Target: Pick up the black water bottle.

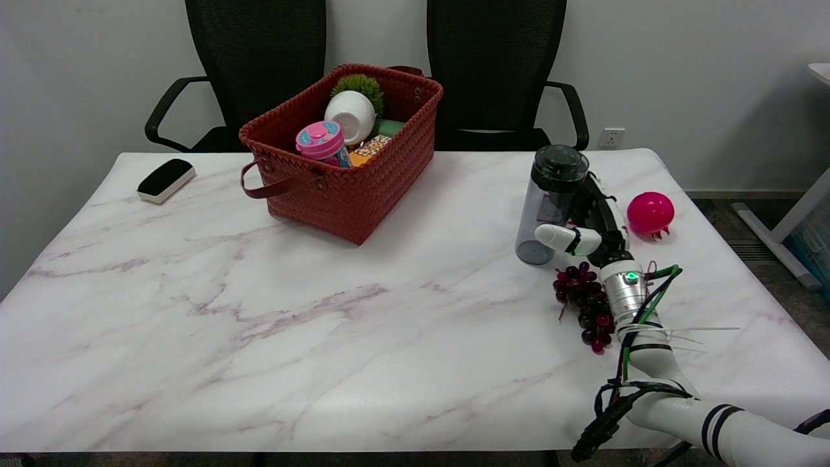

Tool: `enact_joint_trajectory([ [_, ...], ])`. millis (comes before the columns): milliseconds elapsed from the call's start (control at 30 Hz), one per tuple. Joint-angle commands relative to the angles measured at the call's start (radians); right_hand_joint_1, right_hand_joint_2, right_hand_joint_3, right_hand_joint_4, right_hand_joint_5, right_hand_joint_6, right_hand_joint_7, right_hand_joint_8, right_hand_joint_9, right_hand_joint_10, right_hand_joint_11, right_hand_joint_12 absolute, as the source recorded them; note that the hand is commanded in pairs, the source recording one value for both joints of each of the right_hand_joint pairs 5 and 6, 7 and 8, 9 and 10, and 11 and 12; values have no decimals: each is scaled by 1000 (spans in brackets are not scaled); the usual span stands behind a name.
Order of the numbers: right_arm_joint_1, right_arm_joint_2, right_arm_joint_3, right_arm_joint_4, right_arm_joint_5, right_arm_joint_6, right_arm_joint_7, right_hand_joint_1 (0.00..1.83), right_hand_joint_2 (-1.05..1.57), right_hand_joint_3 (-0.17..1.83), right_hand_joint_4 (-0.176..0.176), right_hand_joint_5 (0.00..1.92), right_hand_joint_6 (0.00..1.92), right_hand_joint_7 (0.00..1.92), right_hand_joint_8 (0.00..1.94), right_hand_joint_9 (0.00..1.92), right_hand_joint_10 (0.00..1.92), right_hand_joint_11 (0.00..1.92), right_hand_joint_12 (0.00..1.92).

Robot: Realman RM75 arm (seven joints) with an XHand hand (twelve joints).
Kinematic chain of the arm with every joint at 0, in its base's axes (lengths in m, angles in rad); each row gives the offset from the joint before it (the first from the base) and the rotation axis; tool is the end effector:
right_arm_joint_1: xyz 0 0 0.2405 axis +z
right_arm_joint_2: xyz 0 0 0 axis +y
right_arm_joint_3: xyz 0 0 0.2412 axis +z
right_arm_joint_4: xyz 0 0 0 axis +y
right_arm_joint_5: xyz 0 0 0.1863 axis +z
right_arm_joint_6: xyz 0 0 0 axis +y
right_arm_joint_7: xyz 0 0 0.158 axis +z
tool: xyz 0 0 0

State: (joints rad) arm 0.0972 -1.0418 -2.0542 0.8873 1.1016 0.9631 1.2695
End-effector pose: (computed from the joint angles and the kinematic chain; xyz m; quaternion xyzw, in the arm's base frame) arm -0.2986 -0.3068 0.4149 0.4641 -0.3497 0.6140 0.5342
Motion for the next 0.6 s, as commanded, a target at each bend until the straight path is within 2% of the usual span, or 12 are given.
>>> enact_joint_trajectory([
  [33,8,-2,1,-20,7,-24,2,1194,-145,429,0,192,192,398,398,391,391,334,334],
  [333,8,-2,7,-30,8,-27,2,1263,138,228,0,207,207,390,390,407,407,315,315],
  [433,9,-2,7,-33,9,-35,2,1280,200,358,0,226,226,387,387,417,417,314,314],
  [600,10,-2,7,-35,11,-55,2,1310,293,522,0,346,346,398,398,442,442,519,519],
])
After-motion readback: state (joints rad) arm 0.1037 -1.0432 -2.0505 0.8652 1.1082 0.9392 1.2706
